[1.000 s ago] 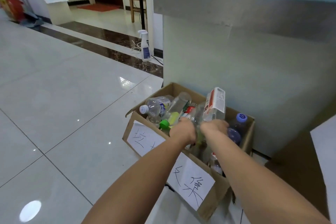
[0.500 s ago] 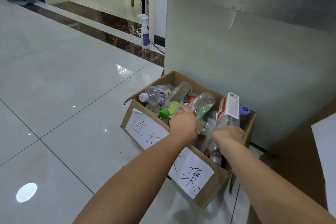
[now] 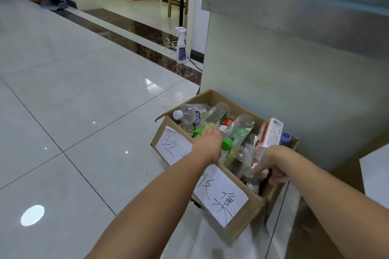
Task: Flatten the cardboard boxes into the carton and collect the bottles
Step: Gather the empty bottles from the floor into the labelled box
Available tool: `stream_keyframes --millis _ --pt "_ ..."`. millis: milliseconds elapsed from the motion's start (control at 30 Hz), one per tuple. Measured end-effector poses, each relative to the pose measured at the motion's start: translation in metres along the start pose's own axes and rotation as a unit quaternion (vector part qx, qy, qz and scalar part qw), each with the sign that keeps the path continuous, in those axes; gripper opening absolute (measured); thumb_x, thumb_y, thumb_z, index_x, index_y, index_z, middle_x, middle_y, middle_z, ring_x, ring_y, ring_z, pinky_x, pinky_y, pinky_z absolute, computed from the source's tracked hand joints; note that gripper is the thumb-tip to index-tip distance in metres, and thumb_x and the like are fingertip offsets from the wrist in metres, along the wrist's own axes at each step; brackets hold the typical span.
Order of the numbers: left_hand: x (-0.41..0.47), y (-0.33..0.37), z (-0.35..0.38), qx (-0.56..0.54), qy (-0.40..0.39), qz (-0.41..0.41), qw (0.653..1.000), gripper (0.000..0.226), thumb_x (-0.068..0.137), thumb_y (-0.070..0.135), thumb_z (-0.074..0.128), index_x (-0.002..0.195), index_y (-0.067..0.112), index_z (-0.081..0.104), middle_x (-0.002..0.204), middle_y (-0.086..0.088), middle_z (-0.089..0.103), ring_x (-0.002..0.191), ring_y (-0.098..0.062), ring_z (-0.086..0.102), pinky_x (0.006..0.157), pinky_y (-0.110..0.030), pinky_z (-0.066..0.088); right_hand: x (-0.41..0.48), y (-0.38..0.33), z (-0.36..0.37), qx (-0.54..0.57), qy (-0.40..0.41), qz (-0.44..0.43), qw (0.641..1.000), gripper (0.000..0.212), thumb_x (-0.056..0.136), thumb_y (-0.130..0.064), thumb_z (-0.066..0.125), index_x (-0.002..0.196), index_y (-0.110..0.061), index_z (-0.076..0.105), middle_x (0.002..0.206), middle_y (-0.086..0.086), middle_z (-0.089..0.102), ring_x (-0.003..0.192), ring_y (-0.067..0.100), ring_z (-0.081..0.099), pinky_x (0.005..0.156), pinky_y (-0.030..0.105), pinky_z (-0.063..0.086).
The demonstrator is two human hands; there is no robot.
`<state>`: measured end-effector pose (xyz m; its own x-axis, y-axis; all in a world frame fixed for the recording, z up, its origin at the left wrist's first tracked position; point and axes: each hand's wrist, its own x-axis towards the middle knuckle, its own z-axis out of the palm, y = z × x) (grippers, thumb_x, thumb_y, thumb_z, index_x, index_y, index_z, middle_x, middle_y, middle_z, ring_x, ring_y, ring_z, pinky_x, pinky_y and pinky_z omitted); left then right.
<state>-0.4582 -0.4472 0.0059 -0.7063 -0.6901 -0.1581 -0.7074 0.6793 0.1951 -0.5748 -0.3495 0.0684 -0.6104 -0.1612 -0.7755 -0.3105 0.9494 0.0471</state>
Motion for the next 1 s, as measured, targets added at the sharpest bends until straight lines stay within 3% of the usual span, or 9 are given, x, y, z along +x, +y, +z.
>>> stream_keyframes --millis 67,200,267,400,500,567,667,767,1000 --pt "-0.004 -0.014 -0.006 0.005 0.024 -0.001 1.0 0.076 0.089 0.011 0.056 0.15 -0.001 0.013 0.147 -0.019 0.034 0.133 -0.033 0.037 0.105 -0.042 0.038 -0.004 -0.006 -0.011 -0.059 0.063 0.01 0.996 0.049 0.08 -0.039 0.072 0.108 -0.005 0.05 0.079 0.007 0.059 0.065 0.017 0.055 0.054 0.024 0.049" --pt "-0.019 -0.049 -0.015 0.015 0.068 -0.02 0.997 0.055 0.092 0.011 0.047 0.143 0.003 0.028 0.138 -0.017 0.042 0.126 -0.031 0.041 0.101 -0.04 0.038 -0.014 -0.043 -0.017 -0.102 0.185 -0.089 0.973 0.031 0.08 -0.036 0.07 0.085 -0.008 0.056 0.085 0.008 0.061 0.086 0.026 0.06 0.087 0.033 0.054" --pt "-0.032 -0.075 -0.018 0.026 0.07 -0.047 0.996 0.049 0.093 0.011 0.044 0.14 0.004 0.031 0.137 -0.016 0.043 0.124 -0.031 0.043 0.098 -0.04 0.039 -0.025 -0.073 -0.005 -0.05 0.226 -0.153 0.961 0.03 0.078 -0.033 0.07 0.094 -0.008 0.063 0.094 0.011 0.066 0.095 0.028 0.065 0.086 0.033 0.053" --pt "-0.077 -0.147 -0.014 0.03 0.062 -0.137 0.988 0.05 0.096 0.015 0.043 0.143 0.005 0.027 0.135 -0.015 0.041 0.122 -0.032 0.042 0.095 -0.039 0.039 -0.06 -0.141 0.054 0.016 0.305 -0.319 0.897 0.034 0.086 -0.027 0.062 0.114 -0.008 0.061 0.118 0.013 0.062 0.112 0.031 0.058 0.085 0.034 0.048" --pt "-0.134 -0.212 -0.002 0.005 0.05 -0.24 0.969 0.045 0.097 0.018 0.043 0.138 0.002 0.032 0.135 -0.016 0.041 0.122 -0.032 0.042 0.096 -0.039 0.039 -0.091 -0.194 0.125 -0.032 0.241 -0.438 0.866 0.021 0.087 -0.028 0.058 0.086 -0.007 0.055 0.09 0.012 0.058 0.094 0.031 0.057 0.072 0.03 0.042" --pt "-0.183 -0.256 0.009 -0.011 0.043 -0.316 0.948 0.043 0.097 0.019 0.042 0.136 0.001 0.034 0.135 -0.016 0.041 0.122 -0.032 0.043 0.096 -0.039 0.039 -0.11 -0.223 0.181 -0.062 0.188 -0.486 0.851 0.023 0.087 -0.03 0.059 0.087 -0.007 0.055 0.089 0.012 0.058 0.095 0.032 0.059 0.07 0.027 0.037" --pt "-0.272 -0.311 0.027 -0.033 0.032 -0.431 0.901 0.044 0.097 0.019 0.043 0.136 0.001 0.035 0.135 -0.016 0.041 0.123 -0.032 0.043 0.097 -0.04 0.039 -0.147 -0.253 0.271 -0.1 0.117 -0.542 0.826 0.039 0.087 -0.034 0.061 0.115 -0.007 0.056 0.117 0.012 0.06 0.109 0.032 0.058 0.075 0.027 0.039" --pt "-0.371 -0.349 0.048 -0.064 0.02 -0.545 0.836 0.043 0.096 0.019 0.044 0.135 0.002 0.036 0.135 -0.015 0.041 0.125 -0.031 0.042 0.1 -0.04 0.038 -0.184 -0.27 0.358 -0.152 0.054 -0.594 0.788 0.04 0.087 -0.034 0.061 0.115 -0.007 0.056 0.117 0.011 0.061 0.102 0.029 0.058 0.073 0.027 0.038" --pt "-0.568 -0.376 0.109 -0.158 0.01 -0.751 0.642 0.04 0.096 0.019 0.042 0.132 0.003 0.041 0.136 -0.014 0.042 0.127 -0.03 0.041 0.102 -0.037 0.037 -0.249 -0.253 0.519 -0.246 -0.057 -0.643 0.723 0.039 0.086 -0.034 0.061 0.114 -0.007 0.055 0.114 0.008 0.061 0.103 0.026 0.059 0.072 0.026 0.038"
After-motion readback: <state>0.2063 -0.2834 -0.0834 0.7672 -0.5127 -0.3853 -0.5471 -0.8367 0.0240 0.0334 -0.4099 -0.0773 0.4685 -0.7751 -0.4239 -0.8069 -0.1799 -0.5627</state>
